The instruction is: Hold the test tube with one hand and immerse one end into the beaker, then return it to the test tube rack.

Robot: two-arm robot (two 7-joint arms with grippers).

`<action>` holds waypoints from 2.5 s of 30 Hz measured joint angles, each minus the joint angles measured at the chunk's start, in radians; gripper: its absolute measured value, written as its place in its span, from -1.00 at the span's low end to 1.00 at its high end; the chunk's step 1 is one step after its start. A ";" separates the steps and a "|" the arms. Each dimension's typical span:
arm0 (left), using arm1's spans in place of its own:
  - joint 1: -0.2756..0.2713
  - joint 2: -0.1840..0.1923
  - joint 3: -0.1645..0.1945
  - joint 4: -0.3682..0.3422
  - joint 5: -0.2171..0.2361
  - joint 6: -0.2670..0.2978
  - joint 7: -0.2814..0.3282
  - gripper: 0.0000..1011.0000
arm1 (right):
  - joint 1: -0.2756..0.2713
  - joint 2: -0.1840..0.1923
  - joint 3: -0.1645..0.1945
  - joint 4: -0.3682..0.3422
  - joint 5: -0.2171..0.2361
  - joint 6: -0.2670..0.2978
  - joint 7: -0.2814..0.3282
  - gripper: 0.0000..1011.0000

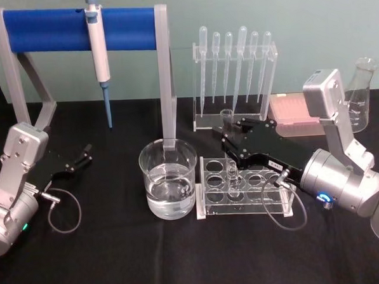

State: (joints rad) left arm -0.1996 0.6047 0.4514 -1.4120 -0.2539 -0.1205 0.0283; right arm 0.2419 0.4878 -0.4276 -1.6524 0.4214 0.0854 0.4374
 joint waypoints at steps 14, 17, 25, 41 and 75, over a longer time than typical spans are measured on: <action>0.000 0.000 0.000 0.000 0.000 0.000 0.000 0.98 | 0.012 -0.009 -0.018 0.039 -0.040 0.011 0.013 -0.52; 0.000 0.000 0.000 0.000 0.000 0.000 0.000 0.98 | 0.013 -0.011 -0.018 0.040 -0.043 0.019 0.013 -0.37; 0.000 0.000 0.000 0.000 0.000 0.000 0.000 0.98 | -0.025 0.005 0.008 0.006 -0.031 0.051 -0.003 0.12; 0.000 0.000 0.000 0.000 0.000 0.000 0.000 0.98 | -0.254 0.089 0.185 -0.146 -0.044 0.099 -0.204 0.98; 0.000 0.000 0.000 0.000 0.000 0.000 0.000 0.98 | -0.245 -0.092 0.253 0.059 -0.198 -0.083 -0.459 0.98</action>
State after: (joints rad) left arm -0.1995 0.6047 0.4514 -1.4120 -0.2538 -0.1205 0.0283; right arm -0.0032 0.3961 -0.1750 -1.5932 0.2230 0.0023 -0.0213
